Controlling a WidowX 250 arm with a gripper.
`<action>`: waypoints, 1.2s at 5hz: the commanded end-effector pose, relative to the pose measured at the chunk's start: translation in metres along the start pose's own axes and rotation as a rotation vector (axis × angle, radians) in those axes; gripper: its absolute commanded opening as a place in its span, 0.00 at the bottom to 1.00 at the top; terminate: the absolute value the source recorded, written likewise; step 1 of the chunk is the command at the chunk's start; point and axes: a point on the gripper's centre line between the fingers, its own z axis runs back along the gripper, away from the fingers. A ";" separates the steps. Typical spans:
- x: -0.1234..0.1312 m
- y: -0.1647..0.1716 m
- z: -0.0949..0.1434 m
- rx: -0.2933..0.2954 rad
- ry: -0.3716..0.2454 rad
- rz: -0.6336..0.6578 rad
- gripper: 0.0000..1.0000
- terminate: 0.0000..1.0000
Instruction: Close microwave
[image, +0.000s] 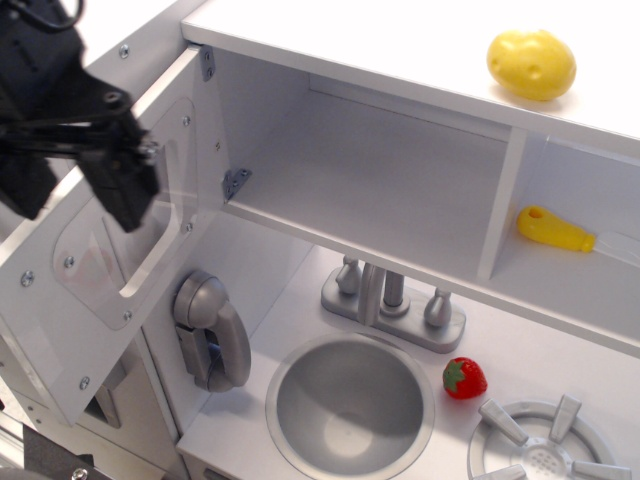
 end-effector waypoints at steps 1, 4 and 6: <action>-0.005 0.010 -0.009 0.050 0.004 -0.017 1.00 0.00; -0.009 -0.040 -0.048 0.052 0.082 0.024 1.00 0.00; 0.013 -0.098 -0.038 -0.018 0.053 0.116 1.00 0.00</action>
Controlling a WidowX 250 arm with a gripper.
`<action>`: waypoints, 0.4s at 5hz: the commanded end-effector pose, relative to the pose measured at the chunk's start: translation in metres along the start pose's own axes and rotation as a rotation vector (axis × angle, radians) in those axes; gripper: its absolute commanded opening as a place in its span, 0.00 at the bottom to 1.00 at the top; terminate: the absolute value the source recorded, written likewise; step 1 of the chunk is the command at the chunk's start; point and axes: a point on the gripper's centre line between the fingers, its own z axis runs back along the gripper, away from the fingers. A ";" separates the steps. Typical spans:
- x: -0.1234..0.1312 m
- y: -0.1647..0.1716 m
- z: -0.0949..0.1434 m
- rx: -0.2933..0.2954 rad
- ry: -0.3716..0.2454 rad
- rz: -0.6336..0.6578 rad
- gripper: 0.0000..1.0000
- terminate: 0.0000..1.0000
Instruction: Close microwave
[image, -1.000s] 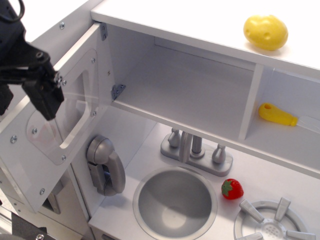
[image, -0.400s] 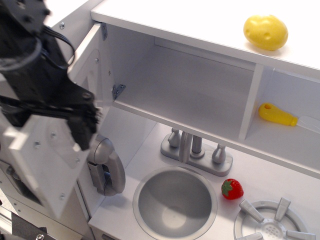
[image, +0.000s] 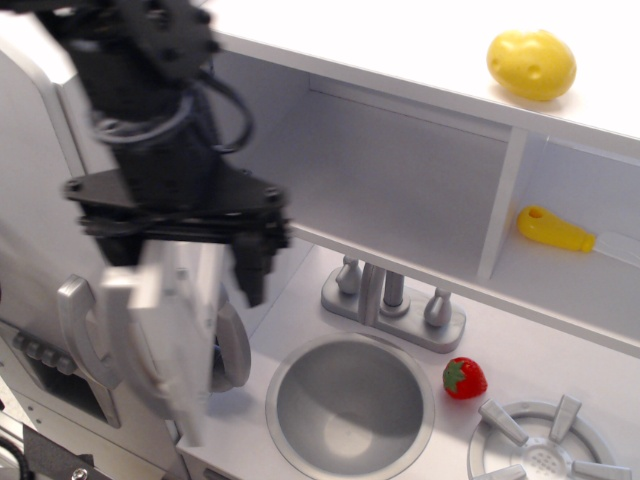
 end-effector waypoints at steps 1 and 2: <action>0.023 -0.060 0.020 -0.071 -0.069 0.069 1.00 0.00; 0.031 -0.094 0.032 -0.119 -0.074 0.063 1.00 0.00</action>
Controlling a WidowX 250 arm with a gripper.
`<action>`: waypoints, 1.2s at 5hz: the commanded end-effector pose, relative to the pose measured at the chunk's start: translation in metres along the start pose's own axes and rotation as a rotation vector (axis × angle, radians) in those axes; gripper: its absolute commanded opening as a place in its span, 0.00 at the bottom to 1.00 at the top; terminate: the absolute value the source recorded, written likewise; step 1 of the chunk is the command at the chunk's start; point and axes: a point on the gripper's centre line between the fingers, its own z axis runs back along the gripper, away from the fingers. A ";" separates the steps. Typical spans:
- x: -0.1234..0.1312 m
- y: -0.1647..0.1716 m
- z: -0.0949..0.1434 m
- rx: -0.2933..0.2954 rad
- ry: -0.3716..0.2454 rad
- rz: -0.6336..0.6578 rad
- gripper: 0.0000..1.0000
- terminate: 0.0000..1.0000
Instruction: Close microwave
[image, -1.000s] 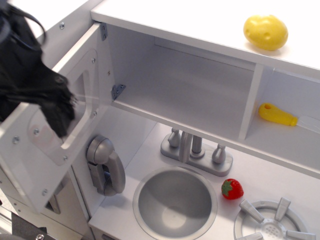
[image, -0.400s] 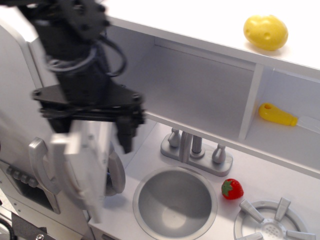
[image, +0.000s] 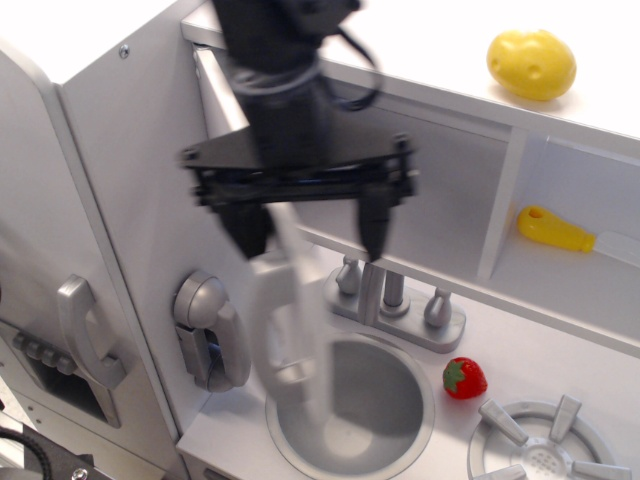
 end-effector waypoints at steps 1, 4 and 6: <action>0.000 -0.046 0.027 -0.116 -0.035 -0.055 1.00 0.00; -0.048 0.023 0.007 -0.033 0.004 -0.236 1.00 0.00; -0.015 0.042 -0.043 0.051 -0.024 -0.179 1.00 0.00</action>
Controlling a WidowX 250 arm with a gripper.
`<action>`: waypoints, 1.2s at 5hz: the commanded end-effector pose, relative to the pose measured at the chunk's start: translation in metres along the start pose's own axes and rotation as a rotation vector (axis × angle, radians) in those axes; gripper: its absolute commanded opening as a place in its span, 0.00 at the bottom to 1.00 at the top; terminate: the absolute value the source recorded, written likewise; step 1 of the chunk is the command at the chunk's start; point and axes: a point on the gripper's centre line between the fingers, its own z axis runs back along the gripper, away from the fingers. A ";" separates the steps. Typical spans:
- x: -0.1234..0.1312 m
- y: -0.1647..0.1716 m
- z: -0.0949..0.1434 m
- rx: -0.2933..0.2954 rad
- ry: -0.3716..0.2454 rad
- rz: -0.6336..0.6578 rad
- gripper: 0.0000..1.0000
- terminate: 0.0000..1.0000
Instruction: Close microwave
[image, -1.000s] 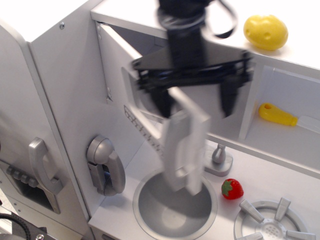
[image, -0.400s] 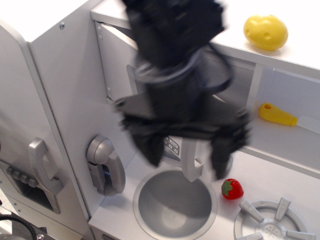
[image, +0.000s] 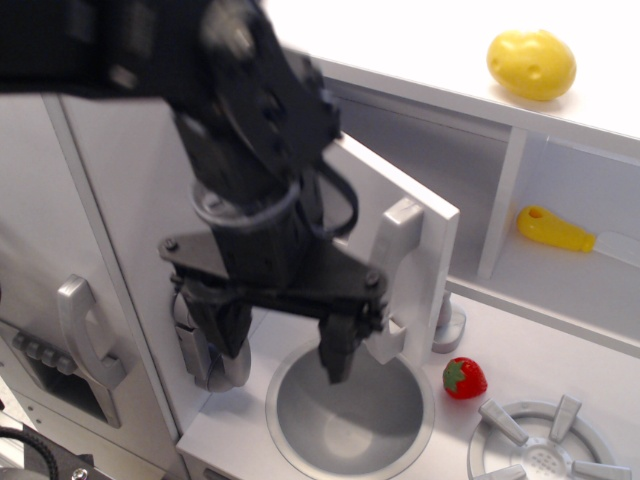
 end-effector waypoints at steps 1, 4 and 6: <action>0.038 0.001 -0.010 0.015 -0.072 0.073 1.00 0.00; 0.083 -0.030 -0.002 -0.053 -0.171 0.133 1.00 0.00; 0.100 -0.039 0.000 -0.067 -0.286 0.145 1.00 0.00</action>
